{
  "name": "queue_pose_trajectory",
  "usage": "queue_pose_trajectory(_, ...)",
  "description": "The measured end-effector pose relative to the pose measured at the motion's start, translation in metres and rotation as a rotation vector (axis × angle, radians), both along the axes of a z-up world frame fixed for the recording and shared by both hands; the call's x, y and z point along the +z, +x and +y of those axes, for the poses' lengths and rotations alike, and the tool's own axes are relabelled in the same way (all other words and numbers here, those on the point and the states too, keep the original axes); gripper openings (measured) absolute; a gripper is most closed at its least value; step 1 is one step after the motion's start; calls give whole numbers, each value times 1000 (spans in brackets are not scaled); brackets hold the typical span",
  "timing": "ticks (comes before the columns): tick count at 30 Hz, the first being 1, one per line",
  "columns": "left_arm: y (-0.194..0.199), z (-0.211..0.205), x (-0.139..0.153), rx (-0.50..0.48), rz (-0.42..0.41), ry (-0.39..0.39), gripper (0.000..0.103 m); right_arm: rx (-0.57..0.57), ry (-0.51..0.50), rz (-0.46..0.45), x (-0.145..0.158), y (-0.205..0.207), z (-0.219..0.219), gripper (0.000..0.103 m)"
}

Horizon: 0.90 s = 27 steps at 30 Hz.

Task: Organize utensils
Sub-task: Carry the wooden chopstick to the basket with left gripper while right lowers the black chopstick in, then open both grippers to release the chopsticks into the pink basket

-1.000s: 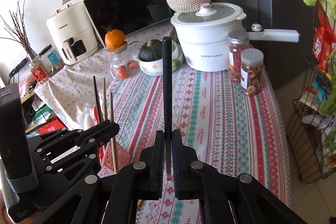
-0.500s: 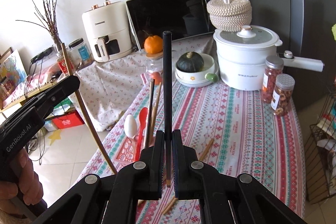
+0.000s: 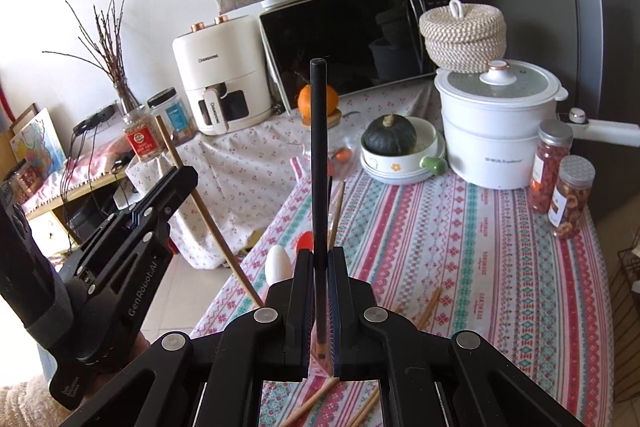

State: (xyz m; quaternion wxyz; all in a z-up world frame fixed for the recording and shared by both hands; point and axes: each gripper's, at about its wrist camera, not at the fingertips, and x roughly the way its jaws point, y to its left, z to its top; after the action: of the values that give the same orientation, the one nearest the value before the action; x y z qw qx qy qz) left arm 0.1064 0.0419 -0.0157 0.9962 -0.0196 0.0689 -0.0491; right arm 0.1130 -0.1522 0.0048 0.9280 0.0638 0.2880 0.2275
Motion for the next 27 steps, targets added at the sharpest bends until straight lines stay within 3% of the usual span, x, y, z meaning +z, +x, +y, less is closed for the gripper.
queue_pose_trajectory(8, 18, -8, -25, -16, 82, 40, 5, 11, 30, -14, 0, 8, 10, 4)
queue_pose_trajectory(18, 42, 13, -47, -43, 281, -82, 8, 27, 15, -3, -11, 20, 27, 4)
queue_pose_trajectory(19, 43, 16, -46, -47, 296, -97, 11, 31, 13, 2, -12, 21, 29, 4)
queue_pose_trajectory(21, 39, 20, -42, -52, 305, -119, 40, 34, 13, 9, -14, 25, 32, 4)
queue_pose_trajectory(23, 32, 25, -37, -43, 297, -137, 56, 38, 12, 19, -17, 28, 35, 4)
queue_pose_trajectory(27, 24, 33, -33, -20, 339, -140, 63, 51, 7, 49, -24, 38, 40, 4)
